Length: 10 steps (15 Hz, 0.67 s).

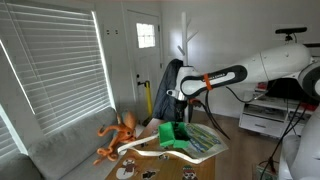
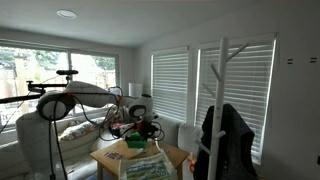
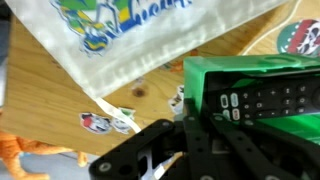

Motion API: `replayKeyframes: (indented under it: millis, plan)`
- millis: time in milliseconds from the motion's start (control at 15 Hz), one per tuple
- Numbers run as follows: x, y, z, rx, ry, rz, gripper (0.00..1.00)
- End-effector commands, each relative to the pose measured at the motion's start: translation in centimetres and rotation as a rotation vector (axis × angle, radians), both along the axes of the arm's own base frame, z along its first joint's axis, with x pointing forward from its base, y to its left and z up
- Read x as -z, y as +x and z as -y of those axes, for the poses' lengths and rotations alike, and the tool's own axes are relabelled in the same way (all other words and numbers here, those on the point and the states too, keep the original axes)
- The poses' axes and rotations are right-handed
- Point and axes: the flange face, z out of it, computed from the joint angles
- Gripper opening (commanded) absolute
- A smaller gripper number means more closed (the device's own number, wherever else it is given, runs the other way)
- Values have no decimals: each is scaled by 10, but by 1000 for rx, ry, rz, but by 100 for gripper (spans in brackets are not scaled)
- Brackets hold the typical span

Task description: Pick up the green lunch box and put it on the left side of the table

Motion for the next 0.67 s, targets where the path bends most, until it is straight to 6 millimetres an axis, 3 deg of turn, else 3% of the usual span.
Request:
replayKeyframes:
  millis: [0,67,133,200,400,467,600]
  plan:
    - [25,33,-82,-190,74,-19,2]
    - [16,14,-59,-107,30,-16,2]
    - [25,18,-75,-128,31,-30,6]
    - [30,19,-79,-129,29,-37,6]
    - [28,20,-62,-104,30,-30,6]
    - [26,19,-58,-99,30,-27,2]
    - [35,19,-69,-135,64,-38,2]
